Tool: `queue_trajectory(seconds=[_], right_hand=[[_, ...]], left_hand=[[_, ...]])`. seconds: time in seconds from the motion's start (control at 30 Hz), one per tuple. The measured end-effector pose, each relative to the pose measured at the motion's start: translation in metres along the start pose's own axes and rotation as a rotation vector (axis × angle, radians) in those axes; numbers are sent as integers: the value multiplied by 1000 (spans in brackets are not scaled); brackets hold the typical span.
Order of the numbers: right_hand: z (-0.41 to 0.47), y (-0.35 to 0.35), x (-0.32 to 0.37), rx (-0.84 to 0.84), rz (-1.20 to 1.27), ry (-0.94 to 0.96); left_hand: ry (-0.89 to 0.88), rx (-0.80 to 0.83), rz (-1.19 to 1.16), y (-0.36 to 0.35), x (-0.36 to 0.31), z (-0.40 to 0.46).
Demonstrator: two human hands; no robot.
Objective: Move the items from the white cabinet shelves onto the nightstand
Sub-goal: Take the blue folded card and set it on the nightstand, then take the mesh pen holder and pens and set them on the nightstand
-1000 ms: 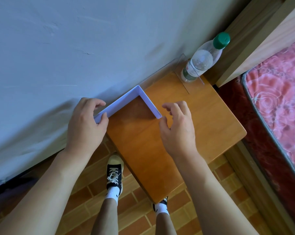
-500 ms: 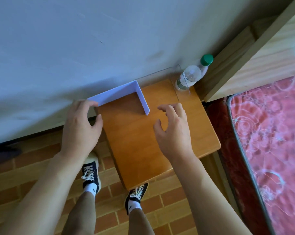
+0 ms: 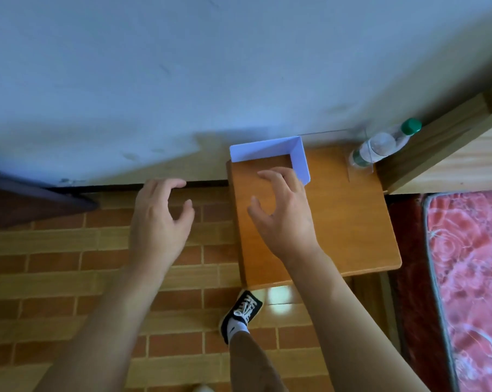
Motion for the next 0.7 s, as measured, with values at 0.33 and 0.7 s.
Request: queue_trajectory(seconds=[0.33,0.7], right_hand=[[-111,-33,183,199,-82,165],[-268,-10,305,215,-122,237]], left_hand=[[165,-94,-41,198,62,-142],[438,-255,-146,351,89,-328]])
Point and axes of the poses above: each hand's wrist, its own z-axis towards the middle knuckle, its own y-axis out of the back of the hand, x = y × z, the point moved 8 cm from there along z, towards the middle knuckle, and after that the axes turned 1 degree about y, right-handed, at the moved point
